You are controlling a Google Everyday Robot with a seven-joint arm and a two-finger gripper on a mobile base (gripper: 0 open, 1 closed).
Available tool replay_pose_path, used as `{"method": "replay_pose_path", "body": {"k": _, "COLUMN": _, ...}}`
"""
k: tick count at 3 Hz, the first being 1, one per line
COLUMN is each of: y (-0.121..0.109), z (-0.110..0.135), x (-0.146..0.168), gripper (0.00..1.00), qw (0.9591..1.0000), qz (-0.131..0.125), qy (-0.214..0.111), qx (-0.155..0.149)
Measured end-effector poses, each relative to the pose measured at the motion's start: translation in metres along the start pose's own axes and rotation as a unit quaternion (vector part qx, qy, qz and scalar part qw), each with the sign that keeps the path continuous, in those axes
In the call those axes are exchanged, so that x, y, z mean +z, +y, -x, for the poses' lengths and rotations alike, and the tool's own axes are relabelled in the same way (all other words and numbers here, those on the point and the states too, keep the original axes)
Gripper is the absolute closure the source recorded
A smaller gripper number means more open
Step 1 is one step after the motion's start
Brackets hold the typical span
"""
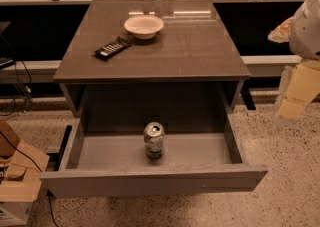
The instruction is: Pick 7up can from top drawer and place on counter
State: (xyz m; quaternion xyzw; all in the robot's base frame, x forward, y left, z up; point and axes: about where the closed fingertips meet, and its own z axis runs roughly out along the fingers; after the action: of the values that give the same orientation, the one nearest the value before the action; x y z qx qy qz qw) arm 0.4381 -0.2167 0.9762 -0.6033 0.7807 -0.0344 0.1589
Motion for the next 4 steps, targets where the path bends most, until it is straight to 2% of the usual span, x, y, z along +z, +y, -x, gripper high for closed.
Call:
{"method": "replay_pose_path", "body": {"k": 2, "y": 0.000, "z": 0.002, "x": 0.001, "gripper": 0.00, "qw": 0.9999, "qz": -0.006, "qy": -0.008, "qx": 0.003}}
{"method": "replay_pose_path", "body": {"k": 3, "y": 0.013, "z": 0.018, "x": 0.026, "gripper": 0.00, "qw": 0.9988, "qz": -0.003, "qy": -0.048, "qx": 0.006}}
{"method": "replay_pose_path", "body": {"k": 4, "y": 0.021, "z": 0.041, "x": 0.066, "gripper": 0.00, "qw": 0.9932, "qz": 0.010, "qy": -0.115, "qx": 0.013}}
